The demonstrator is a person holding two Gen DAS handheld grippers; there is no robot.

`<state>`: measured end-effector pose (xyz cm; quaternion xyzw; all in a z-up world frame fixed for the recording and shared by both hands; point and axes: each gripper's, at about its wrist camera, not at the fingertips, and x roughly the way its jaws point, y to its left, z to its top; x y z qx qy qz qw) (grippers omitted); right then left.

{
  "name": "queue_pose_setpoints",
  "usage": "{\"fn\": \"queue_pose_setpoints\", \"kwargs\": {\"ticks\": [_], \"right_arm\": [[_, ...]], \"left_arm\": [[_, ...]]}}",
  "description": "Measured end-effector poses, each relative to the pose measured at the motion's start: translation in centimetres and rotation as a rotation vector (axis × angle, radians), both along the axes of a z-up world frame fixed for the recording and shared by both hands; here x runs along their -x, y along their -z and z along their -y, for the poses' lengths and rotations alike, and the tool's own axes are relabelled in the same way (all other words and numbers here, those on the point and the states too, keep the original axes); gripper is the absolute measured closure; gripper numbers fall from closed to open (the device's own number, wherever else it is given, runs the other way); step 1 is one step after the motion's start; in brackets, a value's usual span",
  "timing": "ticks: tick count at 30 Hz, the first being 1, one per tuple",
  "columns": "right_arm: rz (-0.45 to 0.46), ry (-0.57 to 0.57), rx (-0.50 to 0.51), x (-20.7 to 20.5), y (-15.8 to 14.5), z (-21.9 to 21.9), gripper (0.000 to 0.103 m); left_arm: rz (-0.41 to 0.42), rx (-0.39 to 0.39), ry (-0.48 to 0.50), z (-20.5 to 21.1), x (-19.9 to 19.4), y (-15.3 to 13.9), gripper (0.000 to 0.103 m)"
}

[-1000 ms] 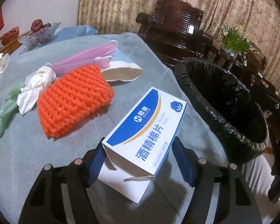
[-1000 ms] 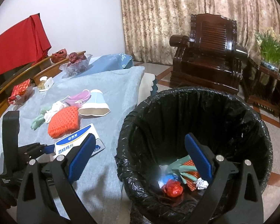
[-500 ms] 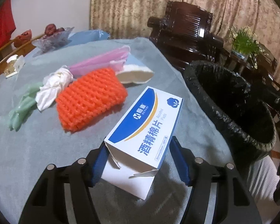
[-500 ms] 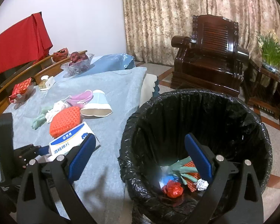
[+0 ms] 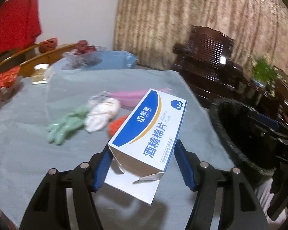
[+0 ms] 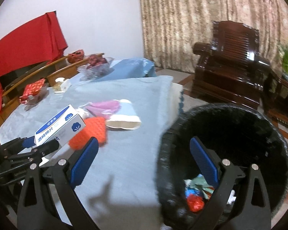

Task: Collect trash
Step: 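Grasp the white-and-blue wipe box with the left gripper while the right gripper grasps the orange mesh pad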

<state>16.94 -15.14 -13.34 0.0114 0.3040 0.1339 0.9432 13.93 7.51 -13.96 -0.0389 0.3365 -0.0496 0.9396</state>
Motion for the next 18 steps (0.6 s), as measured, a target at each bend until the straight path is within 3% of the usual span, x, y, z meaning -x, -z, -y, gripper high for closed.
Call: {"fn": "queue_pose_setpoints", "kwargs": {"ticks": [12, 18], "right_arm": [[0.004, -0.116, 0.000, -3.1, 0.8, -8.7, 0.011], [-0.070, -0.117, 0.035, -5.7, 3.8, -11.3, 0.022]], "left_arm": [[0.027, -0.027, -0.153, -6.6, -0.7, 0.0, 0.040], [0.025, -0.036, -0.190, -8.8, -1.2, 0.7, 0.040]]}}
